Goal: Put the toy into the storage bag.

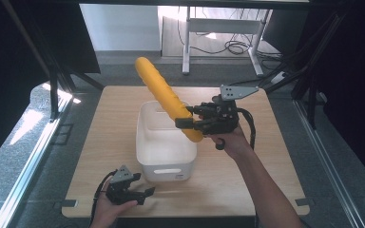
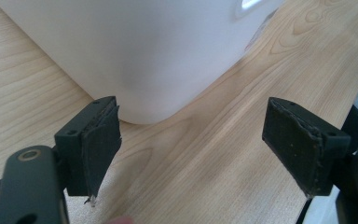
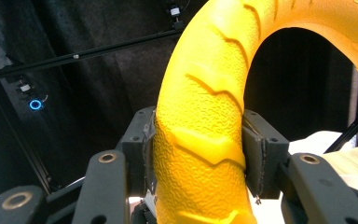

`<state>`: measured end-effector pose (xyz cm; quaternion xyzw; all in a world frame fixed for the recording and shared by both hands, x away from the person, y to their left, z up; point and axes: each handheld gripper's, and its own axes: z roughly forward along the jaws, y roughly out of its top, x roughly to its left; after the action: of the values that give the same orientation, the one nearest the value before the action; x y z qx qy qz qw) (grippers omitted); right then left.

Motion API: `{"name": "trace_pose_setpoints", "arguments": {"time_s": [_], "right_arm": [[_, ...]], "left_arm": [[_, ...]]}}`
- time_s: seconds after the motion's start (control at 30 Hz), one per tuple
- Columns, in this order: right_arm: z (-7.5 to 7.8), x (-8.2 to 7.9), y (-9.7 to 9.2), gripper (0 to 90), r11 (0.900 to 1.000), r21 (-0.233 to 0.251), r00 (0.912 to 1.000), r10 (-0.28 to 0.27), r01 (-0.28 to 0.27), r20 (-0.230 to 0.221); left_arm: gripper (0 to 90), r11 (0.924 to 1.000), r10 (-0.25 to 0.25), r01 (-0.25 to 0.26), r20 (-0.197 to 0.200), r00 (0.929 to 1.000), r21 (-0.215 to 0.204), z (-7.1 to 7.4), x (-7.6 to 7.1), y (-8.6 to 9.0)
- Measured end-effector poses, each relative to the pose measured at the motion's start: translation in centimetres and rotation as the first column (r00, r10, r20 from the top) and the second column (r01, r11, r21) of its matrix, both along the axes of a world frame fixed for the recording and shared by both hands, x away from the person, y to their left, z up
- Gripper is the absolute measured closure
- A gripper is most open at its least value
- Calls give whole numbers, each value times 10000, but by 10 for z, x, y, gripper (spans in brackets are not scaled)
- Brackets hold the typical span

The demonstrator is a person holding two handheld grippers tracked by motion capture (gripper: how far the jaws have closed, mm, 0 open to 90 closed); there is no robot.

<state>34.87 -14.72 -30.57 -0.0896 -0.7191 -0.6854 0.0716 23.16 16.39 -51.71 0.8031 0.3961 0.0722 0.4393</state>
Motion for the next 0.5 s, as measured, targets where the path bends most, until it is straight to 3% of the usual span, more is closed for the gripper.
{"name": "trace_pose_setpoints", "arguments": {"time_s": [0.33,0.5], "right_arm": [[-4,-3,7,520,9997,-8,9996,261,-261,-88],[-11,-3,11,520,9991,-238,9991,356,-361,-229]], "left_arm": [[192,10000,5,-5,-81,10000,-19,-1,0,-1],[192,10000,-60,60,-97,9999,57,-1,0,-1]]}}
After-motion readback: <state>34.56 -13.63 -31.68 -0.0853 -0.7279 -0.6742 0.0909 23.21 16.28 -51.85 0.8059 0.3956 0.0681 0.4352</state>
